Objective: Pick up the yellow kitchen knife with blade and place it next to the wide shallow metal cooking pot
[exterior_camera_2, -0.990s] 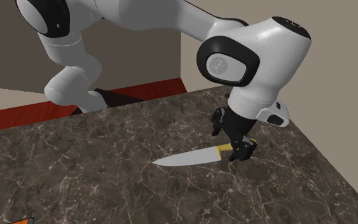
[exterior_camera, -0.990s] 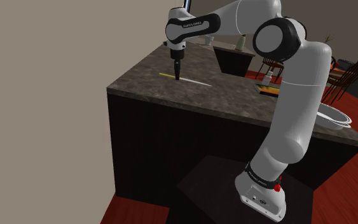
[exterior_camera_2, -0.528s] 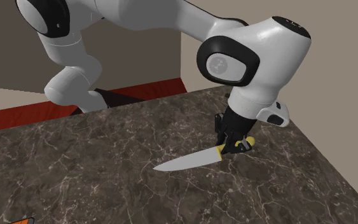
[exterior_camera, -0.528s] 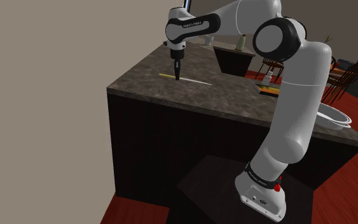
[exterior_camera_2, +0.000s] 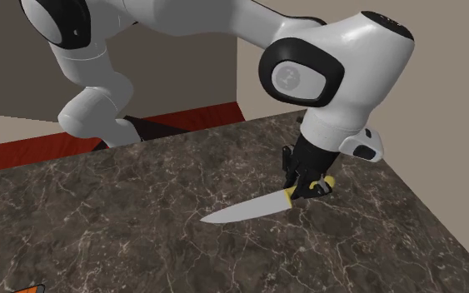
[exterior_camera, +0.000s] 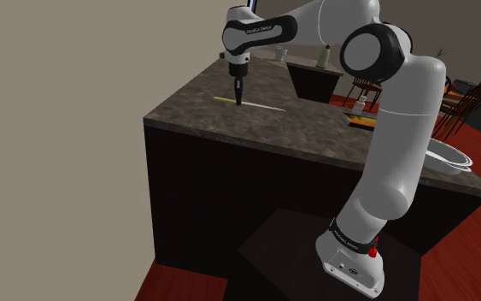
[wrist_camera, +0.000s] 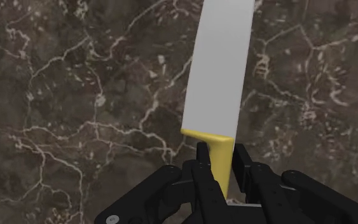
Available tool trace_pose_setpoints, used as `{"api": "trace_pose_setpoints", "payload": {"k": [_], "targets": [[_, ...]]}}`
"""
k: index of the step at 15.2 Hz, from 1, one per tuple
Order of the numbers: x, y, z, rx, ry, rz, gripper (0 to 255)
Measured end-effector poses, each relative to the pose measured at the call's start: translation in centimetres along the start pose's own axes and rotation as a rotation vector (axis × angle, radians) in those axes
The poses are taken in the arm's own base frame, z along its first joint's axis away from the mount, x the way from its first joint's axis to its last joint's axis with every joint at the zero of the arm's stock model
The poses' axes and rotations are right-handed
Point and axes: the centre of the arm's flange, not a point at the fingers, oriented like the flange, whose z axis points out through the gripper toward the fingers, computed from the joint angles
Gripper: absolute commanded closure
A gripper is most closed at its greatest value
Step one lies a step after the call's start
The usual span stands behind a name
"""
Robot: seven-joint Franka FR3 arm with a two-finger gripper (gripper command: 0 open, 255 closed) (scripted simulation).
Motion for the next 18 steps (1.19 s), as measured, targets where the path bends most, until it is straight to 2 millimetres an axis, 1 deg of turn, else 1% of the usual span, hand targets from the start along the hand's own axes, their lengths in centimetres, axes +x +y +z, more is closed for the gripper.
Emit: {"api": "trace_pose_setpoints", "payload": {"k": [6, 18], "targets": [[-0.6, 0.2, -2.9, 0.000, 0.000, 0.000, 255], [-1.6, 0.7, -9.2, 0.000, 0.000, 0.000, 255]]}}
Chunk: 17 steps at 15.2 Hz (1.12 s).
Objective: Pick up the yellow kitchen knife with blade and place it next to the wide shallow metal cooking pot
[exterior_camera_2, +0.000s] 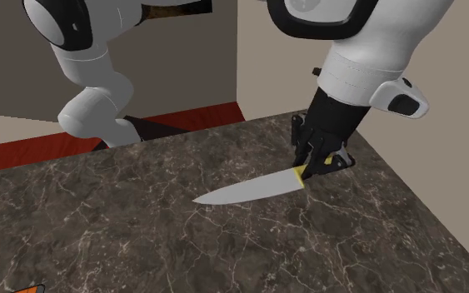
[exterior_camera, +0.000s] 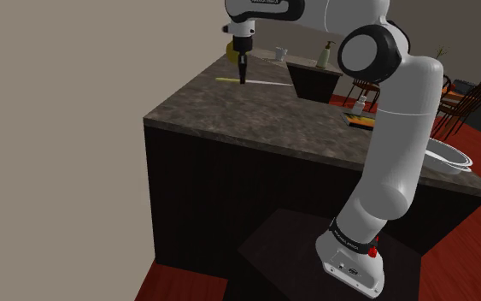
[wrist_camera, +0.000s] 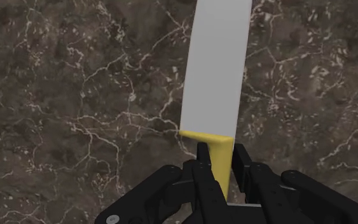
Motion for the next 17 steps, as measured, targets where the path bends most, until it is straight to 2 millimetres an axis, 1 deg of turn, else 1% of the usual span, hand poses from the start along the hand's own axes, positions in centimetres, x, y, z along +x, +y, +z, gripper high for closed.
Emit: {"api": "trace_pose_setpoints", "payload": {"k": [2, 5, 8, 14, 16, 17], "targets": [[-0.2, 0.0, -0.8, 0.000, 0.000, 0.000, 255], [-2.7, -0.9, -1.0, 0.000, -0.001, 0.001, 255], [-6.2, -2.3, -0.8, 0.000, 0.000, 0.001, 255], [-13.5, -5.4, 1.1, 0.000, 0.000, 0.001, 255], [-16.1, -6.2, 1.3, 0.001, 0.000, 0.001, 255], [-17.1, -6.8, 1.3, 0.000, 0.000, 0.001, 255]]}}
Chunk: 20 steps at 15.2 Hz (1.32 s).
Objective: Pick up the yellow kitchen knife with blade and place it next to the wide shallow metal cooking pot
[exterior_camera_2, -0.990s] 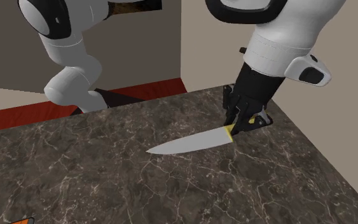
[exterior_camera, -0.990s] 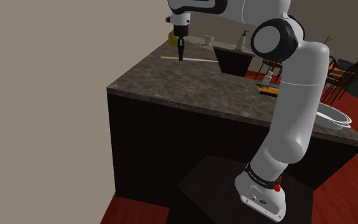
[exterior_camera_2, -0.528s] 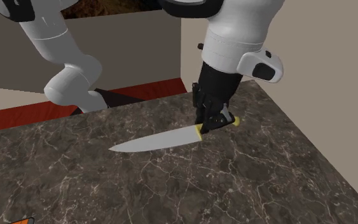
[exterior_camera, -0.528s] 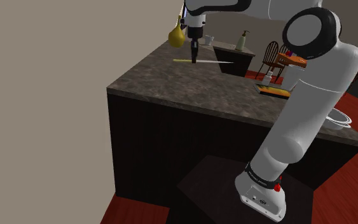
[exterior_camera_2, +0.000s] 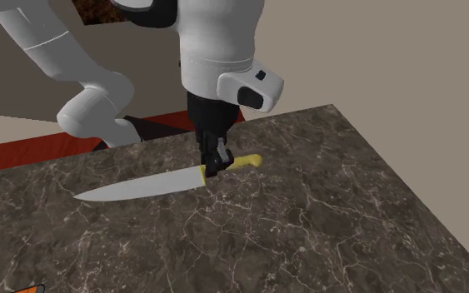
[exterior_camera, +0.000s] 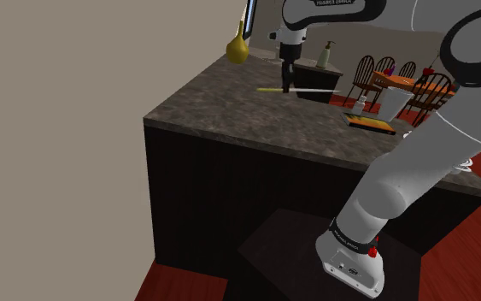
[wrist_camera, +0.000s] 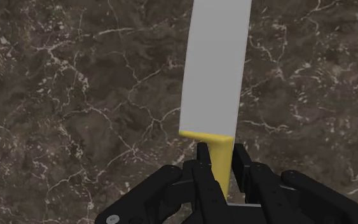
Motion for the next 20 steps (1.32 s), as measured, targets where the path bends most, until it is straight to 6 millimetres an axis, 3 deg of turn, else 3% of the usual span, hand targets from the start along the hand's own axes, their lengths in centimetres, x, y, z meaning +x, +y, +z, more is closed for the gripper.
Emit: {"api": "trace_pose_setpoints", "payload": {"k": [20], "targets": [[-24.2, -10.1, 3.2, 0.000, 0.000, 0.000, 255]]}}
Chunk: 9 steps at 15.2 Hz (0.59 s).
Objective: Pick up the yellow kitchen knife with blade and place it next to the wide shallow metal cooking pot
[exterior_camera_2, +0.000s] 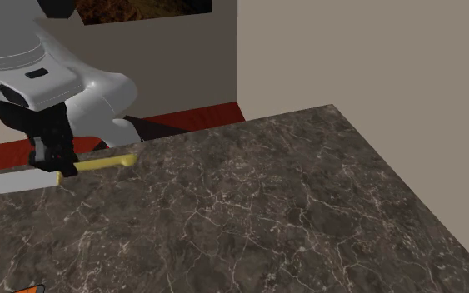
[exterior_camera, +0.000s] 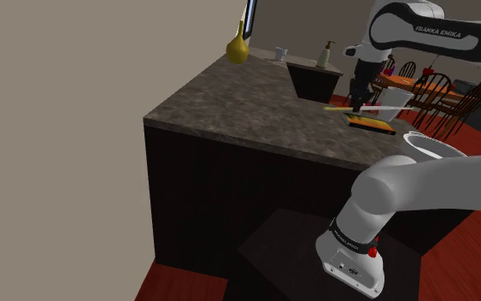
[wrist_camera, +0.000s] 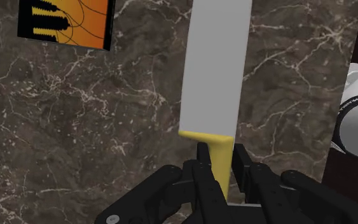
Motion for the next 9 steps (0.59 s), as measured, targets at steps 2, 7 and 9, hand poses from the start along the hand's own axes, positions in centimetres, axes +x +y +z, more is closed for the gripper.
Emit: {"api": "trace_pose_setpoints", "payload": {"k": [2, 7, 9], "targets": [[-2.5, -0.7, 0.4, 0.000, 0.000, 0.000, 255], [-8.2, -3.0, 1.4, 0.000, 0.000, 0.000, 255], [-9.1, -3.7, 2.2, 0.000, 0.000, 0.000, 255]]}}
